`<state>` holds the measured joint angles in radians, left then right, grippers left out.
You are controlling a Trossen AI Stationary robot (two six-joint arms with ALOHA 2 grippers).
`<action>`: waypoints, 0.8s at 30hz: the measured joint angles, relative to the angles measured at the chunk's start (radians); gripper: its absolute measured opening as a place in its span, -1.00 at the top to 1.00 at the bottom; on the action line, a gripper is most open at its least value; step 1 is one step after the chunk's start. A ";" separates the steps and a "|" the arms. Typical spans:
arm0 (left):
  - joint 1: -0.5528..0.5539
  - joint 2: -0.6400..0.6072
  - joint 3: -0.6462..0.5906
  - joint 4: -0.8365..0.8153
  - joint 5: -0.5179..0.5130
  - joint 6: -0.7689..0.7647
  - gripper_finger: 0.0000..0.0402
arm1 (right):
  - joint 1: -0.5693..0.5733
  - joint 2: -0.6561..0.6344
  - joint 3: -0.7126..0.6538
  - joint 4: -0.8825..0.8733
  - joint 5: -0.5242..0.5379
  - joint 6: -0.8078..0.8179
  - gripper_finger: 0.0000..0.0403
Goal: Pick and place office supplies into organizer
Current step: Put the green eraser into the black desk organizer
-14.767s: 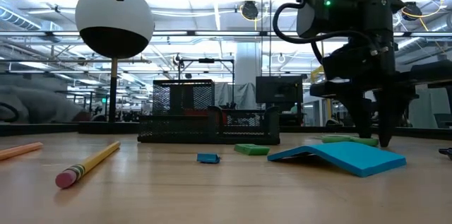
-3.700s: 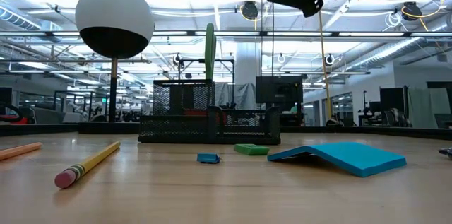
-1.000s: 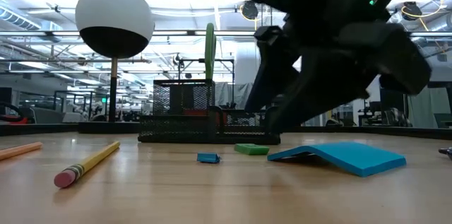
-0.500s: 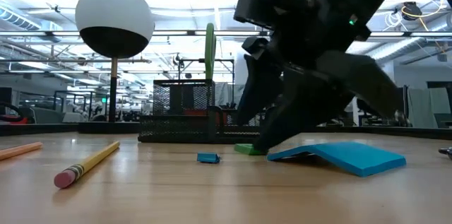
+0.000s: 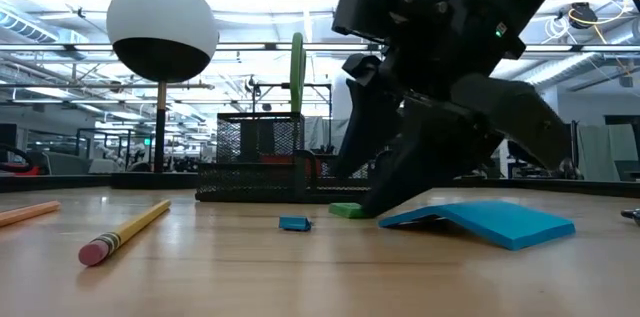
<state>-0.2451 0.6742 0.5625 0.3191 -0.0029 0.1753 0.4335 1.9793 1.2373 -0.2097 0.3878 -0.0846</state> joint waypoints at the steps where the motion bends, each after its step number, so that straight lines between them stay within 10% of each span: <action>1: 0.000 0.000 0.000 0.000 0.000 0.000 0.35 | 0.000 0.000 0.000 -0.001 0.001 -0.001 -0.26; 24: 0.000 0.000 0.000 0.001 0.000 0.003 0.35 | -0.046 0.057 0.002 0.028 -0.081 0.024 -0.03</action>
<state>-0.2451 0.6739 0.5625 0.3199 -0.0029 0.1783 0.3872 2.0360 1.2393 -0.1821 0.3068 -0.0602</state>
